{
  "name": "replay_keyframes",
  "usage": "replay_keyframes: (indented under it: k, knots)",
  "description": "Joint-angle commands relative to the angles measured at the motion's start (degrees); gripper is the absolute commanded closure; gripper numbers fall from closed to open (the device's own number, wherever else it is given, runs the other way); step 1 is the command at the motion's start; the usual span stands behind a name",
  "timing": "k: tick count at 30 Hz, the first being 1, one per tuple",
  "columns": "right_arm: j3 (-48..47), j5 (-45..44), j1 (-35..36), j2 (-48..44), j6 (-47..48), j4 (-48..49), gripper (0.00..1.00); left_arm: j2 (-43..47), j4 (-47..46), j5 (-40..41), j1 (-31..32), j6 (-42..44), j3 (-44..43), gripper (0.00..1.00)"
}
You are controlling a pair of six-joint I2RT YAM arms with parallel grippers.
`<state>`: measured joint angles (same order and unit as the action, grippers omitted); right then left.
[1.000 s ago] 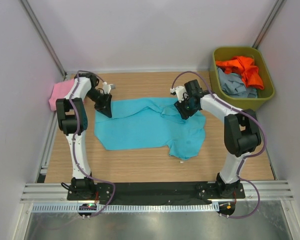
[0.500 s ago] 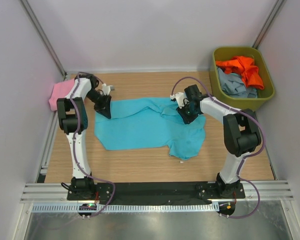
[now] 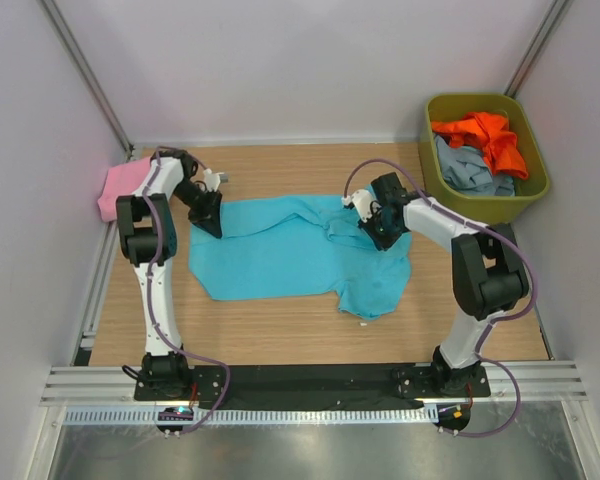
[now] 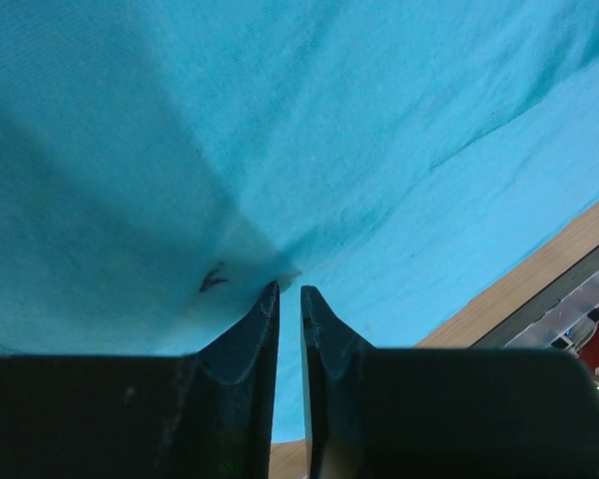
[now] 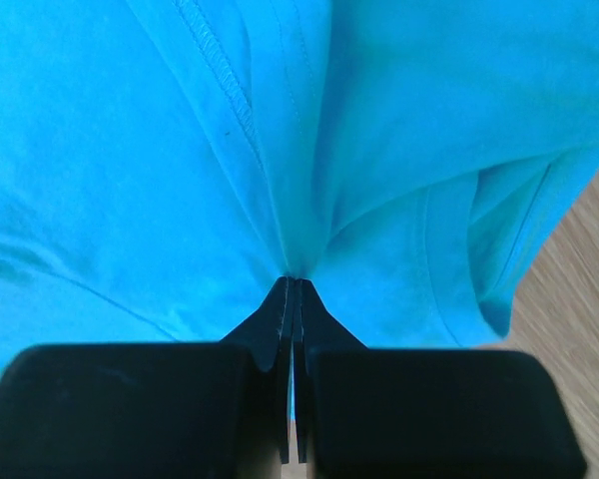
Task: Fold and stack the t-shirts
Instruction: Fold the tshirt
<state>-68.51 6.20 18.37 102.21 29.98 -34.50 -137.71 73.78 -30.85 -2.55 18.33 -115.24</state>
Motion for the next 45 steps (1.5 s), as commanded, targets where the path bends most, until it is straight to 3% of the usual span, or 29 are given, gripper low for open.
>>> replay_keyframes:
  k: [1,30,32,33,34,37,45]
  knots:
    - [2.1,-2.3,0.0,-5.8,2.3,-2.0,0.99,-0.5,0.0,0.2,-0.5,-0.4,-2.7,0.85]
    - [11.5,-10.4,-5.1,-9.8,6.5,1.8,0.99,-2.1,1.8,8.1,-2.5,1.5,-6.7,0.85]
    - [11.6,-12.3,-5.3,-9.7,6.8,1.8,0.93,-2.5,2.6,8.4,-2.6,1.5,-7.5,0.86]
    - [10.5,-12.3,-5.6,-10.1,6.8,1.5,0.85,-2.6,2.9,8.0,-2.7,1.4,-8.7,0.86]
    - [9.2,-11.0,-5.9,-10.5,5.7,0.9,0.68,-2.5,3.1,7.5,-2.9,1.3,-9.0,0.86]
    - [2.6,-7.8,-7.6,-10.3,-1.2,0.5,0.46,-1.3,3.0,5.9,-2.9,0.7,-10.0,0.85]
    - [-10.0,-3.4,-9.6,-1.1,-7.0,2.7,0.44,-1.3,5.8,-0.1,-1.9,-0.8,-11.1,0.85]
